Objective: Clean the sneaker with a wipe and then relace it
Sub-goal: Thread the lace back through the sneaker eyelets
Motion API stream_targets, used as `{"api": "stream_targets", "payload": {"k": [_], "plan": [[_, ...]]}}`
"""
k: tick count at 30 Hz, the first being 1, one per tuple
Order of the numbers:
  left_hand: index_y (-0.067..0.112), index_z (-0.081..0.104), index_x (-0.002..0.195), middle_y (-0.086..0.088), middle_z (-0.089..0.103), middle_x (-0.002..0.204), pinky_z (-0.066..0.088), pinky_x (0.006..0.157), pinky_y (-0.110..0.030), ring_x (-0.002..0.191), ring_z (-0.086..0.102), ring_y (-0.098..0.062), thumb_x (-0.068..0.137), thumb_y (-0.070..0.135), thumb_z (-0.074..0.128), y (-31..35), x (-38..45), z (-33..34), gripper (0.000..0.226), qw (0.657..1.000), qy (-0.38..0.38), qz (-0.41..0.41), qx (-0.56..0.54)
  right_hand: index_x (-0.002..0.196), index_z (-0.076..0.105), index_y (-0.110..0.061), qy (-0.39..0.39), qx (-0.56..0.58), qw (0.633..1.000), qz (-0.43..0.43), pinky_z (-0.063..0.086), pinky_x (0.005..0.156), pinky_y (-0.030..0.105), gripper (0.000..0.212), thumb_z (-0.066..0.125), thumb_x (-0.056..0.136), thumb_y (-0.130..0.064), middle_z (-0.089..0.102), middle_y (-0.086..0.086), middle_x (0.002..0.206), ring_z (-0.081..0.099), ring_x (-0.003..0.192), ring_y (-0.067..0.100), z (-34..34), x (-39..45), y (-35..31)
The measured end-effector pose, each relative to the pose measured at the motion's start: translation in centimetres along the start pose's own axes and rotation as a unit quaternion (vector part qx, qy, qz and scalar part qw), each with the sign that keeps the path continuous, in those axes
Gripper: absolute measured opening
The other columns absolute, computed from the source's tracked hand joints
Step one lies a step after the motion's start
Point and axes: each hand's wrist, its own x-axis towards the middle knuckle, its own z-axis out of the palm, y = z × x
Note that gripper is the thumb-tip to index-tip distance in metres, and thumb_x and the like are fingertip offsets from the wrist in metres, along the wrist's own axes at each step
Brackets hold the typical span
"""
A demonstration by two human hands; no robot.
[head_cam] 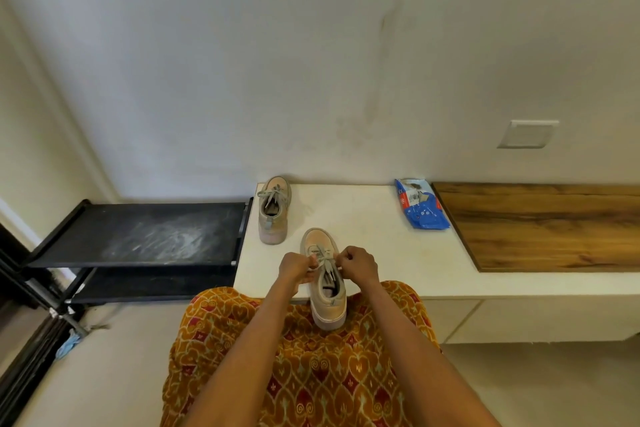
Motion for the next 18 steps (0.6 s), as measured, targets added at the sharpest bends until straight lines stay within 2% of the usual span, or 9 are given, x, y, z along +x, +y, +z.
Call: {"api": "stream_targets", "payload": {"k": [2, 5, 6, 8, 10, 12, 13, 15, 18], "plan": [[-0.010, 0.063, 0.101, -0.015, 0.066, 0.083, 0.055, 0.065, -0.031, 0.068, 0.062, -0.021, 0.091, 0.011, 0.058, -0.2, -0.1, 0.1, 0.024, 0.998, 0.013, 0.036, 0.055, 0.061, 0.049, -0.020, 0.000, 0.019, 1.000, 0.005, 0.052, 0.075, 0.037, 0.032, 0.058, 0.088, -0.033, 0.065, 0.005, 0.077, 0.065, 0.080, 0.024, -0.2, -0.1, 0.0], [0.001, 0.059, 0.109, -0.016, 0.064, 0.102, 0.049, 0.060, -0.032, 0.082, 0.059, -0.028, 0.100, 0.028, 0.039, -0.5, -0.6, 0.1, 0.035, 0.991, 0.018, 0.050, 0.124, 0.067, 0.054, -0.012, -0.008, 0.091, 0.995, 0.034, 0.057, 0.074, 0.042, 0.033, 0.051, 0.093, -0.033, 0.068, 0.015, 0.086, 0.067, 0.080, 0.028, -0.3, -0.3, 0.1], [0.004, 0.057, 0.108, -0.016, 0.063, 0.100, 0.049, 0.060, -0.033, 0.082, 0.059, -0.030, 0.101, 0.035, 0.031, -0.6, -0.7, 0.2, 0.041, 0.993, 0.010, 0.035, 0.113, 0.076, 0.059, -0.008, -0.016, 0.097, 0.994, 0.048, 0.058, 0.073, 0.040, 0.036, 0.047, 0.095, -0.036, 0.068, 0.015, 0.089, 0.067, 0.080, 0.028, -0.3, -0.4, 0.2], [0.004, 0.057, 0.105, -0.015, 0.062, 0.087, 0.049, 0.058, -0.033, 0.070, 0.058, -0.028, 0.101, 0.044, 0.020, -0.7, -0.7, 0.5, 0.054, 0.999, -0.009, 0.001, 0.033, 0.093, 0.062, -0.001, -0.025, 0.088, 0.994, 0.064, 0.058, 0.074, 0.041, 0.046, 0.039, 0.097, -0.041, 0.069, 0.015, 0.093, 0.067, 0.081, 0.030, 0.1, -0.6, 0.6], [0.002, 0.060, 0.105, -0.014, 0.061, 0.076, 0.047, 0.053, -0.030, 0.057, 0.052, -0.022, 0.101, 0.047, 0.019, -0.8, -0.4, 0.7, 0.061, 0.999, -0.011, -0.012, -0.041, 0.096, 0.061, -0.002, -0.020, 0.086, 0.994, 0.067, 0.055, 0.080, 0.047, 0.050, 0.037, 0.097, -0.045, 0.067, 0.015, 0.095, 0.065, 0.083, 0.031, 0.6, -0.6, 0.9], [0.004, 0.061, 0.104, -0.014, 0.063, 0.077, 0.046, 0.054, -0.030, 0.057, 0.052, -0.021, 0.099, 0.050, 0.025, -0.7, -0.2, 0.7, 0.058, 0.997, -0.012, -0.018, -0.080, 0.092, 0.059, -0.008, -0.001, 0.085, 0.995, 0.054, 0.054, 0.082, 0.046, 0.047, 0.036, 0.096, -0.049, 0.065, 0.009, 0.094, 0.063, 0.085, 0.027, 1.0, -0.7, 0.7], [0.006, 0.061, 0.102, -0.013, 0.063, 0.078, 0.047, 0.057, -0.030, 0.060, 0.053, -0.022, 0.098, 0.050, 0.032, -0.6, -0.2, 0.7, 0.053, 0.996, -0.017, -0.022, -0.086, 0.089, 0.057, -0.012, 0.010, 0.087, 0.995, 0.040, 0.053, 0.082, 0.042, 0.043, 0.038, 0.095, -0.050, 0.064, 0.006, 0.093, 0.062, 0.086, 0.024, 0.9, -0.8, 0.4], [0.007, 0.061, 0.105, -0.011, 0.061, 0.080, 0.048, 0.058, -0.030, 0.065, 0.054, -0.022, 0.095, 0.036, 0.048, -0.2, -0.1, 0.6, 0.033, 0.997, -0.024, -0.025, -0.074, 0.088, 0.055, -0.016, 0.019, 0.090, 0.996, 0.007, 0.050, 0.078, 0.035, 0.035, 0.044, 0.093, -0.049, 0.062, 0.001, 0.091, 0.059, 0.085, 0.019, 0.7, -0.9, -0.7], [0.008, 0.063, 0.110, -0.007, 0.059, 0.079, 0.045, 0.054, -0.028, 0.065, 0.052, -0.019, 0.091, 0.015, 0.053, 0.2, 0.3, 0.7, 0.022, 0.998, -0.030, -0.021, -0.053, 0.095, 0.062, -0.017, -0.009, 0.029, 0.999, -0.022, 0.047, 0.073, 0.030, 0.036, 0.052, 0.088, -0.051, 0.065, 0.000, 0.096, 0.061, 0.088, 0.019, 1.0, -0.3, -1.8]]}}
